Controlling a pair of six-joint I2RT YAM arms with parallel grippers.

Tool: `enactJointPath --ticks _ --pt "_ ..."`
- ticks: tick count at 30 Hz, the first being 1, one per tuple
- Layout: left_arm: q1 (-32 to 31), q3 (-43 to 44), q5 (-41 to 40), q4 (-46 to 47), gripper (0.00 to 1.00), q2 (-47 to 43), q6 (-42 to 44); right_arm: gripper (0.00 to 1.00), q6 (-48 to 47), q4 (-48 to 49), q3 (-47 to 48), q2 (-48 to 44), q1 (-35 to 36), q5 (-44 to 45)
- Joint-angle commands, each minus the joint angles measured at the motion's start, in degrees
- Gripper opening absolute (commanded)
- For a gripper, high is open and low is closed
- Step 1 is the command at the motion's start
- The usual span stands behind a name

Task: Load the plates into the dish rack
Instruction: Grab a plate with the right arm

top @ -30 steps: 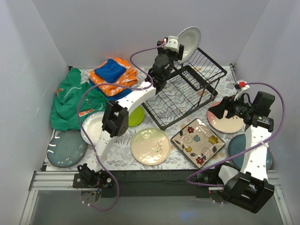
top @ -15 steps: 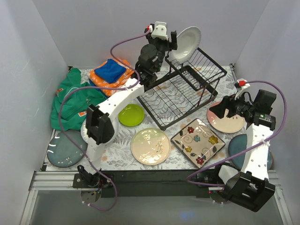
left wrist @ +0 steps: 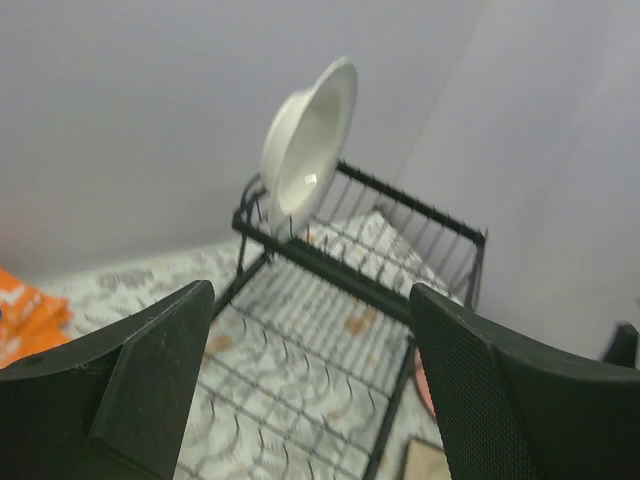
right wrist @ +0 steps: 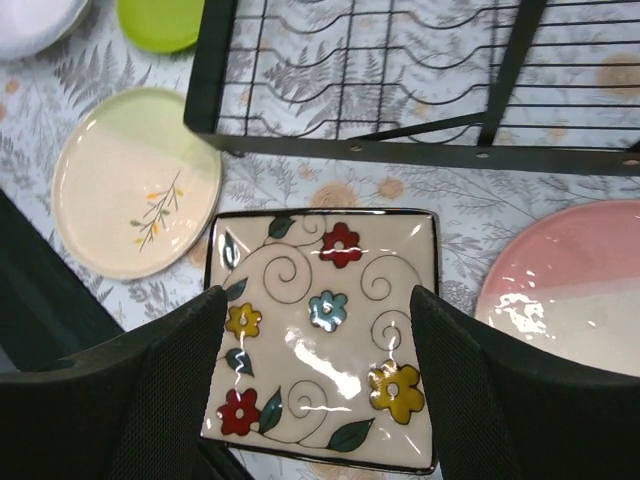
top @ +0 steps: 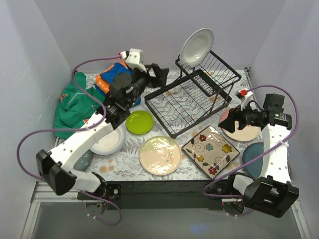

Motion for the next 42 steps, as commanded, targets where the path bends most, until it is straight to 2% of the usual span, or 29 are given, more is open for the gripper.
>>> enactJointPath --ticks 1,3,5,10,13,21,25,28,35,42 --pt "0.34 -9.19 6.15 -10.01 0.78 -12.27 -9.01 0.80 -5.67 -4.55 -0.16 -1.04 8.91 2.52" --pt "0.43 -15.08 8.00 -13.33 0.78 -16.33 -11.29 0.80 -6.45 -4.90 -1.74 -1.13 13.15 3.50" --pt "0.52 -20.95 10.80 -15.28 0.78 -21.85 -14.72 0.80 -8.03 -6.39 -2.71 -0.69 20.26 2.89" --pt "0.61 -30.38 12.23 -21.52 0.78 -31.37 -20.35 0.80 -11.38 -6.75 -5.08 1.67 38.08 8.93" --pt "0.61 -35.21 15.21 -23.46 0.78 -36.21 -24.39 0.80 -14.53 -6.31 -5.70 3.34 46.00 10.00" --pt "0.61 -44.36 17.32 -26.27 0.78 -43.51 -35.28 0.80 -18.06 1.24 -6.76 8.87 61.93 15.80" --pt "0.61 -46.65 18.55 -27.41 0.78 -45.18 -37.40 0.79 -18.59 5.71 -7.37 11.96 69.57 21.58" --pt "0.61 -47.53 18.29 -29.52 0.78 -45.62 -38.46 0.79 -17.80 9.75 -7.99 12.84 72.92 25.19" --pt "0.61 -50.86 15.05 -32.69 0.78 -47.64 -44.15 0.79 -12.09 18.38 -8.43 13.90 74.78 33.46" --pt "0.61 -51.93 2.58 -37.17 0.79 -46.68 -53.73 0.79 -7.52 21.90 -6.94 15.48 74.78 37.51"
